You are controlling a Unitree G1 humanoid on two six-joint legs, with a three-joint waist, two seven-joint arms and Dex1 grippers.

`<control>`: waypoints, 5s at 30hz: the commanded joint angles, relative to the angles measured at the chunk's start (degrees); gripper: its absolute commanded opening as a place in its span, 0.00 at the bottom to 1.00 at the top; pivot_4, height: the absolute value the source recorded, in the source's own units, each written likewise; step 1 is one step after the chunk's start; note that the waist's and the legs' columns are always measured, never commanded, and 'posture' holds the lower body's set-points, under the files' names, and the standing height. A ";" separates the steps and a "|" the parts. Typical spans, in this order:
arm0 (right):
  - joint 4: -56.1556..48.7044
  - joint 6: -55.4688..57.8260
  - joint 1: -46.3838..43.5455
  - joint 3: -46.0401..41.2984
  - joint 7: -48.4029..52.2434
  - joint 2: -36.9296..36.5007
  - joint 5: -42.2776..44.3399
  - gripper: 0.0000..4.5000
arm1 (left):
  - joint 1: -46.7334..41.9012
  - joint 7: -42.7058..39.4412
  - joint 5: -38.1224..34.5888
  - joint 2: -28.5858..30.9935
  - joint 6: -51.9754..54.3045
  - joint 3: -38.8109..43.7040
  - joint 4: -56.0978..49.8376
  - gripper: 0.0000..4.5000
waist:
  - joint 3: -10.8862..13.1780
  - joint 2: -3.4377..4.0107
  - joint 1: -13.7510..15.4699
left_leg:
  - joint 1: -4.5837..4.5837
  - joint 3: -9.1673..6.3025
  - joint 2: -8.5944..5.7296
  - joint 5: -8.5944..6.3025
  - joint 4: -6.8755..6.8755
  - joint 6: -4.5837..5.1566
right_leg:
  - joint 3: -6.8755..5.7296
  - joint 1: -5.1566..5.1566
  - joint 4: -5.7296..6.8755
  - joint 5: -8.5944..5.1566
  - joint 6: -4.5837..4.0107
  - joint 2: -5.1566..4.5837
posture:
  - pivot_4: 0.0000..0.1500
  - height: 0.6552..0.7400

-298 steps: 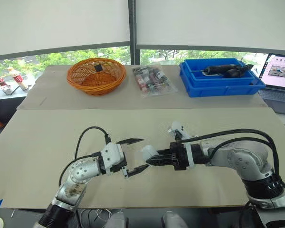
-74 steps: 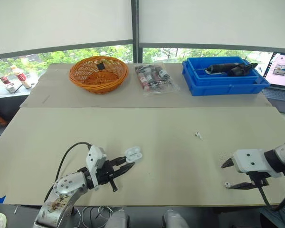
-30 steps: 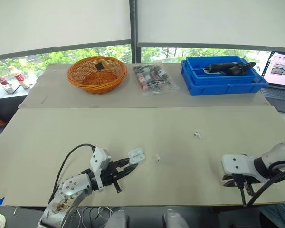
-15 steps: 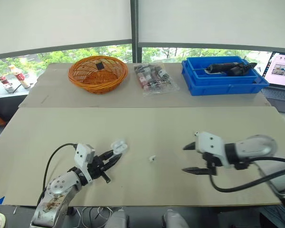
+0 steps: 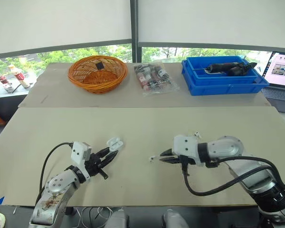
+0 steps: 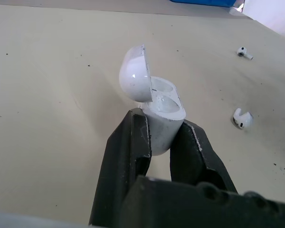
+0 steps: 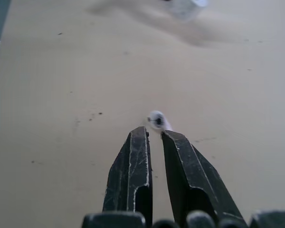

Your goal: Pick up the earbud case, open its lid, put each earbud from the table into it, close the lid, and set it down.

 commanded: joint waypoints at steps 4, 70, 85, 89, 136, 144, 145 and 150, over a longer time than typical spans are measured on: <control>6.81 -9.69 -3.47 2.84 0.91 3.87 -3.95 0.68 | -0.72 -0.05 0.36 0.67 -0.13 0.16 -2.65 0.12 | 0.00 0.00 0.00 | 0.01 -0.01 0.00 0.00 0.00 0.00 | 0.00 -0.01 0.01 0.00 0.00 0.00 | 1.00 1.00; 25.75 -36.91 21.79 -18.31 21.19 -23.32 1.70 0.50 | 5.72 -2.72 1.39 0.67 -1.87 -1.69 -5.34 0.12 | 0.03 -0.05 0.14 | 0.14 0.24 0.03 -0.01 -0.02 0.00 | 0.04 0.19 -0.05 0.00 0.00 0.00 | 1.00 1.00; 7.69 -22.01 30.85 -32.20 24.17 -30.78 10.88 0.64 | 8.02 -2.67 0.95 0.85 -1.08 -1.93 -7.14 0.12 | 0.03 -0.02 0.60 | 0.09 0.17 0.02 -0.01 -0.02 0.00 | 0.03 0.19 -0.06 0.00 0.00 -0.01 | 1.00 1.00; 9.08 -25.05 36.49 -34.05 24.99 -32.43 5.02 0.38 | 8.35 -2.56 1.04 0.51 -0.97 -2.52 -7.02 0.12 | 0.03 -0.03 0.84 | 0.09 0.26 0.01 -0.01 -0.01 0.01 | 0.03 0.19 -0.07 0.00 0.00 -0.02 | 1.00 1.00; 9.25 -20.67 26.95 -29.31 20.46 -29.30 6.44 0.28 | 6.55 -2.71 1.31 0.65 -0.32 -2.59 -6.40 0.12 | 0.03 -0.03 0.58 | 0.11 0.48 0.02 -0.01 0.00 0.01 | 0.05 0.19 -0.05 0.00 0.00 0.00 | 1.00 1.00; 15.32 -34.79 22.64 -22.89 19.50 -28.86 -3.26 0.65 | 5.86 -2.62 1.89 0.16 -1.06 -3.49 -5.93 0.12 | 0.03 -0.03 0.62 | 0.10 0.50 0.02 -0.01 0.01 0.01 | 0.04 0.18 -0.05 0.00 0.00 -0.02 | 1.00 1.00; 15.69 -35.39 21.99 -22.04 19.63 -28.67 -3.56 0.65 | 5.92 -2.63 1.91 0.18 -1.12 -3.49 -5.95 0.12 | 0.03 -0.02 0.54 | 0.10 0.51 0.02 -0.01 0.01 0.01 | 0.04 0.17 -0.06 0.00 0.00 -0.02 | 1.00 1.00; 17.79 -37.84 17.97 -17.55 19.70 -27.07 -6.05 0.65 | 5.77 -2.62 1.99 0.21 -1.23 -3.52 -5.77 0.12 | 0.03 -0.02 0.11 | 0.12 0.50 0.04 -0.01 -0.01 0.01 | 0.06 0.15 -0.02 0.00 0.00 0.00 | 1.00 1.00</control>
